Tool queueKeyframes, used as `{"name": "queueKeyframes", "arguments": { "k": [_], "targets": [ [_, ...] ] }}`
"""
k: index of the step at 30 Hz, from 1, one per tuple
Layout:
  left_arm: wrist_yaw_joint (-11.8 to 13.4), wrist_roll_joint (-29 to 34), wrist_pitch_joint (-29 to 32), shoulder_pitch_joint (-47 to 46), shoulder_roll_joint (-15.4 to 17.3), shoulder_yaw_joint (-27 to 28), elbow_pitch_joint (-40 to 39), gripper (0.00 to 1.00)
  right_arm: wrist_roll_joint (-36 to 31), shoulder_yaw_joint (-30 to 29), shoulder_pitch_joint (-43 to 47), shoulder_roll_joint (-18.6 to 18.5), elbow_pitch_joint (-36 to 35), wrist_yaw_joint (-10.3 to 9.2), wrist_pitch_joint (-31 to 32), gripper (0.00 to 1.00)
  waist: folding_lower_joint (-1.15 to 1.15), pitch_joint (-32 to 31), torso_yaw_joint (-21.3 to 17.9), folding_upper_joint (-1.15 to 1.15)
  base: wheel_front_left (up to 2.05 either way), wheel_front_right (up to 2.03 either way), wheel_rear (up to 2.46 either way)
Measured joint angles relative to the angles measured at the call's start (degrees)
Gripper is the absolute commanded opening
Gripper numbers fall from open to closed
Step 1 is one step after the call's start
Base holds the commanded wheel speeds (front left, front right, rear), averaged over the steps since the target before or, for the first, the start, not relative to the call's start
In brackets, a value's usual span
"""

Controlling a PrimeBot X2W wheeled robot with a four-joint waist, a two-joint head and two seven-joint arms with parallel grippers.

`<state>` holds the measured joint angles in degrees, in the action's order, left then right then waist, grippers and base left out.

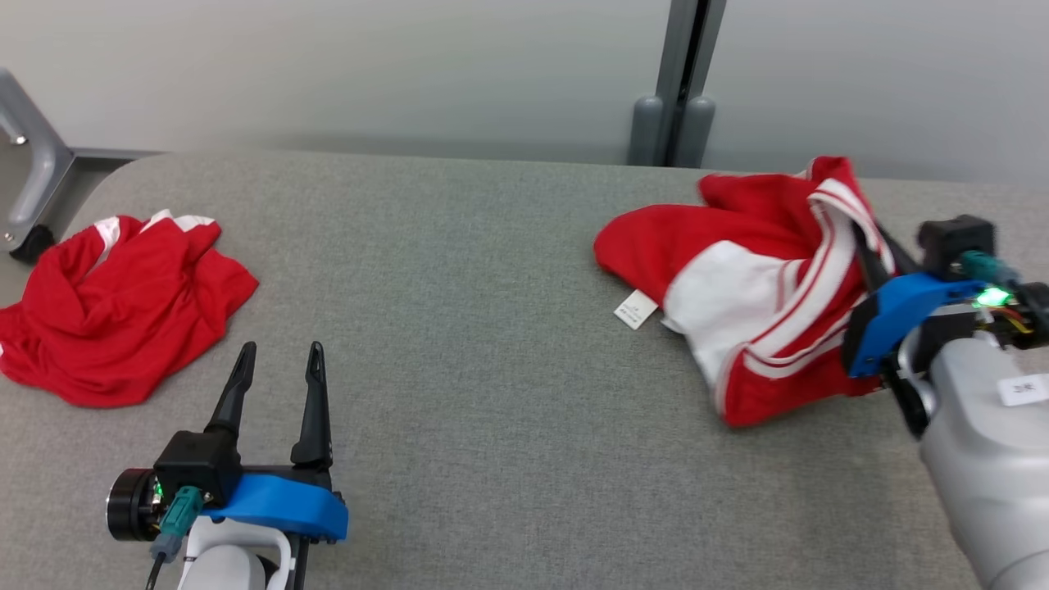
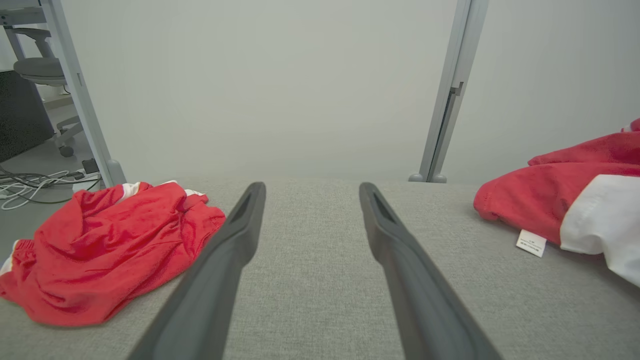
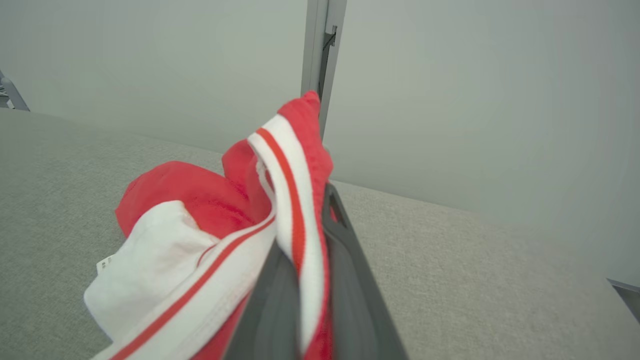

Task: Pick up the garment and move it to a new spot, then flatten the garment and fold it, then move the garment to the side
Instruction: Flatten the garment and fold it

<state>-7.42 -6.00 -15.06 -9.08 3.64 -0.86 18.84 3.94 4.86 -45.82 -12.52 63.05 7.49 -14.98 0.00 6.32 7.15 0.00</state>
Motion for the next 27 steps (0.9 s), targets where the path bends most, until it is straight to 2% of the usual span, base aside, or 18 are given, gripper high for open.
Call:
{"name": "queueKeyframes", "arguments": {
  "k": [8, 11, 14, 18, 20, 27],
  "targets": [
    [0.0, 0.0, 0.0, 2.0, 0.1, -0.1, -0.3, 1.00, 1.7, -3.0, 3.3, -7.0, -10.4, 0.00, 0.0, 0.00, 0.00, -2.8, -2.0, 0.00, 0.00, 0.00, 0.00],
    [0.0, 0.0, 0.0, 2.3, 0.1, -0.3, -0.5, 1.00, 1.0, -2.3, 3.4, -8.0, -13.8, -0.01, -0.1, 0.00, 0.00, -3.2, -2.4, 0.00, 0.00, 0.00, 0.00],
    [0.0, -0.1, 0.0, 2.6, 0.0, -0.6, -0.6, 1.00, 0.6, 1.2, 3.9, -5.8, -16.0, 0.00, -0.1, 0.00, 0.00, -3.3, -2.6, 0.00, 0.00, 0.00, 0.00],
    [0.0, -0.5, 0.0, 2.8, 0.0, -1.4, -0.6, 1.00, 0.6, 8.1, 4.8, -1.2, -17.5, 0.00, 0.3, 0.00, 0.00, -2.9, -2.3, 0.00, 0.00, 0.00, 0.00],
    [0.0, -0.5, 0.0, 2.7, -0.1, -2.0, -0.5, 1.00, 1.6, 11.4, 6.2, 1.7, -17.1, 0.00, 0.5, 0.00, 0.00, -2.7, -1.8, 0.00, 0.00, 0.00, 0.00],
    [0.0, -1.1, 0.0, 1.6, -0.1, -2.9, -0.2, 1.00, 6.6, 19.9, 7.9, 8.4, -14.9, 0.00, 0.2, 0.00, 0.00, -1.7, 0.9, 0.00, 0.00, 0.00, 0.00]
  ]
}}
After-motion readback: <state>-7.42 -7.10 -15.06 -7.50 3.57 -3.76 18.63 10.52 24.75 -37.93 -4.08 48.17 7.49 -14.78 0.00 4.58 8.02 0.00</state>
